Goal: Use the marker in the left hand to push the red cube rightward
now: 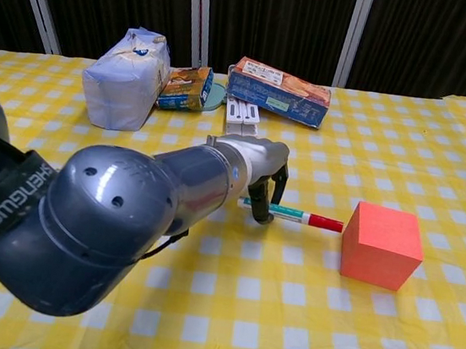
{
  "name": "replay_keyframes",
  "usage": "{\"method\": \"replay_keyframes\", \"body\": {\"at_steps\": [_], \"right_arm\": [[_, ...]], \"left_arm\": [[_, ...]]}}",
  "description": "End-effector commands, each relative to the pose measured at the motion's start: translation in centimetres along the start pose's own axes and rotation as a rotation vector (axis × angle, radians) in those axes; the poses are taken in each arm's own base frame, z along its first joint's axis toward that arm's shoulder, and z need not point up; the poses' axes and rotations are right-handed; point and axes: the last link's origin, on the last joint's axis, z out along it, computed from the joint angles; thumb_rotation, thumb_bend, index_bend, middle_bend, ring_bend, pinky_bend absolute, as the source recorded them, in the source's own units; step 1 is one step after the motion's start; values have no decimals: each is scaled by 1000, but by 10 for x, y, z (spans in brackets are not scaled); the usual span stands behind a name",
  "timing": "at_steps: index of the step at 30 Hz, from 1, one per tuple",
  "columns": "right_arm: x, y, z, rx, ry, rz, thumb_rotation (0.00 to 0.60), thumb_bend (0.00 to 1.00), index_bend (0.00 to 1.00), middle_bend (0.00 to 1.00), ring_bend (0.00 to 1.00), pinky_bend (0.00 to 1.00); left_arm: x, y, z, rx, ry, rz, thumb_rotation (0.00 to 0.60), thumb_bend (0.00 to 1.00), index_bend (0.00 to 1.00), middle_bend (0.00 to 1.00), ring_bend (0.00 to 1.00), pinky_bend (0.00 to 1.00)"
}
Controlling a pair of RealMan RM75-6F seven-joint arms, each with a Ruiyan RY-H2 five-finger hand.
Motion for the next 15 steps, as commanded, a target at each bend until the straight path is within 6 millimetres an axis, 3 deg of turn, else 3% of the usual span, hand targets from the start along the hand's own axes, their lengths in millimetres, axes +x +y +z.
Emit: {"method": "replay_keyframes", "body": {"at_steps": [1, 7, 15], "right_arm": [[0, 0, 0, 1, 1, -1, 600, 303, 0, 0, 0, 0], [0, -1, 0, 1, 1, -3, 600, 302, 0, 0, 0, 0], [-1, -2, 1, -2, -2, -3, 600, 303, 0, 0, 0, 0]], "left_arm": [[8, -24, -4, 39, 27, -11, 600, 460, 562, 162, 23, 120], [25, -86, -19, 135, 63, -32, 600, 460, 562, 162, 23, 119], [39, -170, -55, 235, 93, -9, 600, 460, 556, 159, 23, 118]]}}
